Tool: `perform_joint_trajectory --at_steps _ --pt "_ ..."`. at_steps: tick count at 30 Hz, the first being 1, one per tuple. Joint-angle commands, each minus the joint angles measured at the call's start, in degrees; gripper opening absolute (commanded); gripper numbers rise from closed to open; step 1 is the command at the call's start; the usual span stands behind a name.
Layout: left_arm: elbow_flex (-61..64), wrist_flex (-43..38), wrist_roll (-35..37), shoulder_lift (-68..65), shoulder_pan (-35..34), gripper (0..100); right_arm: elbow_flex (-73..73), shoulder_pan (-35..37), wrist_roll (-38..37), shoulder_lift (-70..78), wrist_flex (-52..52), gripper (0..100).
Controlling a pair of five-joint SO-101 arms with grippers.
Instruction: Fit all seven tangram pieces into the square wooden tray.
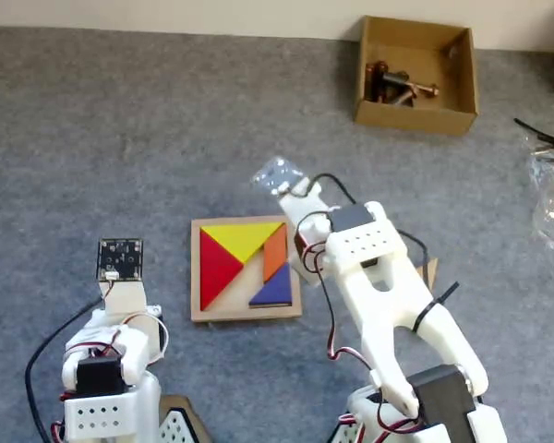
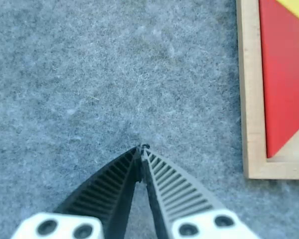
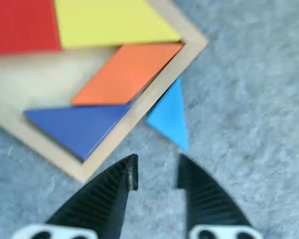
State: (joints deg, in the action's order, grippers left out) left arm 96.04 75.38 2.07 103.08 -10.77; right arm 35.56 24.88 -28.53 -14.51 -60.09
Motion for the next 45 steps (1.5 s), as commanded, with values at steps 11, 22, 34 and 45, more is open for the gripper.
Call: perform_joint_trajectory --at_steps 11,22,34,45 --pt "1.2 0.4 0.1 -0.4 -0.5 0 4.6 -0.2 -0.1 -0.2 13.3 17.8" --pt "1.2 0.4 0.1 -0.4 -0.5 0 11.5 -0.4 -5.9 -0.2 21.5 19.6" --pt "1.2 0.4 0.1 -0.4 -0.5 0 16.7 -0.4 -8.7 -0.2 29.2 19.5" --pt "1.2 0.4 0.1 -0.4 -0.5 0 16.1 -0.2 -8.8 7.7 29.5 19.5"
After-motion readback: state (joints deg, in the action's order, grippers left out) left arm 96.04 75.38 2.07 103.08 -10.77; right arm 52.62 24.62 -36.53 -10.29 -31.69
